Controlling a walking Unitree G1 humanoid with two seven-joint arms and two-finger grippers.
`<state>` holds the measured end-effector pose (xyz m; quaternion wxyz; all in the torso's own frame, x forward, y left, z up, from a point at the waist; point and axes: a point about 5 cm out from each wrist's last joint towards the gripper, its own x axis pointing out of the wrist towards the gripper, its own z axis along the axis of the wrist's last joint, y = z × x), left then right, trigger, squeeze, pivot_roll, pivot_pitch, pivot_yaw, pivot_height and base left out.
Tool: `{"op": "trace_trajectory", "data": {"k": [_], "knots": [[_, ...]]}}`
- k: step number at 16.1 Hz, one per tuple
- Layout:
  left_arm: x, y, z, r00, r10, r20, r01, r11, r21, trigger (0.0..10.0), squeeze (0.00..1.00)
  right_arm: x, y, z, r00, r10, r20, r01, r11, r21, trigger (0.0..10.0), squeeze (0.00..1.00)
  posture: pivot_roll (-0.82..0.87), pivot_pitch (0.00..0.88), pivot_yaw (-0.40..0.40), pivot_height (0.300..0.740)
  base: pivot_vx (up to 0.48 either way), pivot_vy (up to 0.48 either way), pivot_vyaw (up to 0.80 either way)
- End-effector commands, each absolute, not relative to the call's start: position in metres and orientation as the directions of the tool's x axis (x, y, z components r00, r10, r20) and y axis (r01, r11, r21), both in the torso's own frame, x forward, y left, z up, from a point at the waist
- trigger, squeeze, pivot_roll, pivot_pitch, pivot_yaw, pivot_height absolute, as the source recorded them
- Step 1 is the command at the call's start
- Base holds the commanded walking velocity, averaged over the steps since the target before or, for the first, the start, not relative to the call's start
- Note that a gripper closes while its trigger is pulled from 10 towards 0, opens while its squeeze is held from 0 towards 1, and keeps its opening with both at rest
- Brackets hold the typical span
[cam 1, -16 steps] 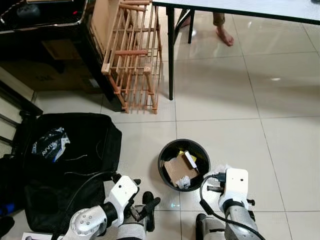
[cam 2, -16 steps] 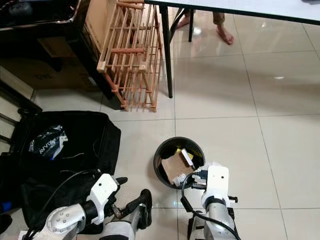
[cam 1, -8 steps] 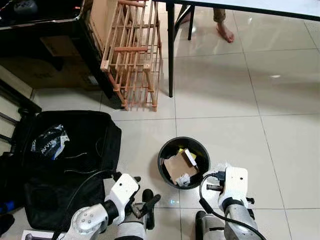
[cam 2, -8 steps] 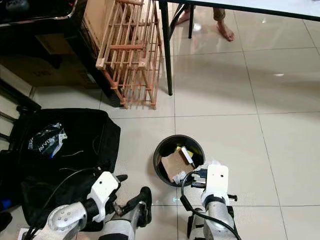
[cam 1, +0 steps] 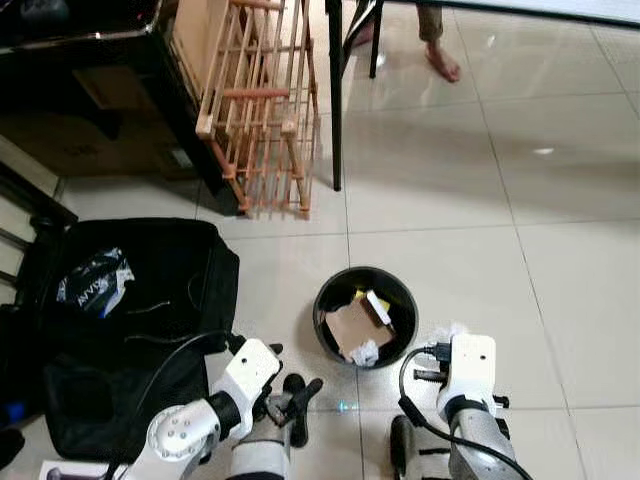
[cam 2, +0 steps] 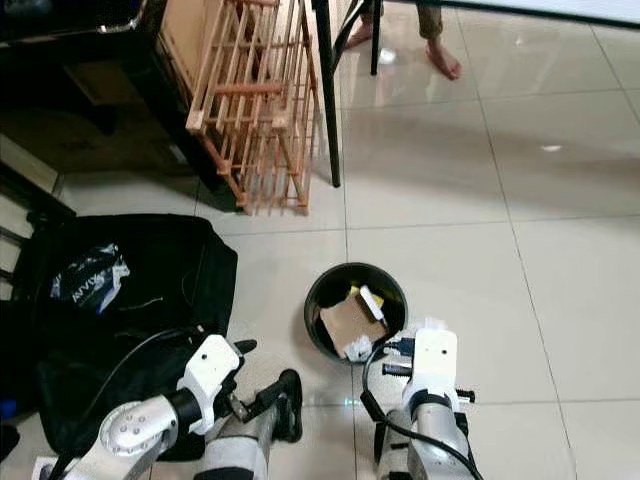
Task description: Picking trash to rubbish bin
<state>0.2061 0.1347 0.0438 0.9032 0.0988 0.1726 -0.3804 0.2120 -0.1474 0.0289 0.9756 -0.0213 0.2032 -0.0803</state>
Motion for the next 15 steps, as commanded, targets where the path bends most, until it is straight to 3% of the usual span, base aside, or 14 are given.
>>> {"op": "trace_trajectory", "data": {"k": [1, 9, 15], "knots": [[0.1982, 0.1403, 0.035, 0.642, -0.635, -0.431, 0.716, 0.697, 0.039, 10.0, 0.0, 0.2033, -0.1449, 0.0205, 0.888, -0.161, -0.431, 0.142, 0.987, -0.077, 10.0, 0.0, 0.02, 0.369, 0.109, 0.646, 0.0, 0.0, 0.0], [0.1987, 0.1436, 0.0345, 0.632, -0.637, -0.441, 0.724, 0.688, 0.045, 10.0, 0.0, 0.2019, -0.145, 0.0181, 0.887, -0.164, -0.432, 0.144, 0.986, -0.079, 10.0, 0.0, 0.02, 0.367, 0.115, 0.563, 0.0, 0.0, 0.0], [0.1995, 0.1455, 0.0345, 0.626, -0.64, -0.445, 0.73, 0.682, 0.045, 10.0, 0.0, 0.2021, -0.1448, 0.0172, 0.889, -0.169, -0.426, 0.149, 0.986, -0.08, 10.0, 0.0, 0.02, 0.369, 0.121, 0.559, 0.0, 0.0, 0.0]]}}
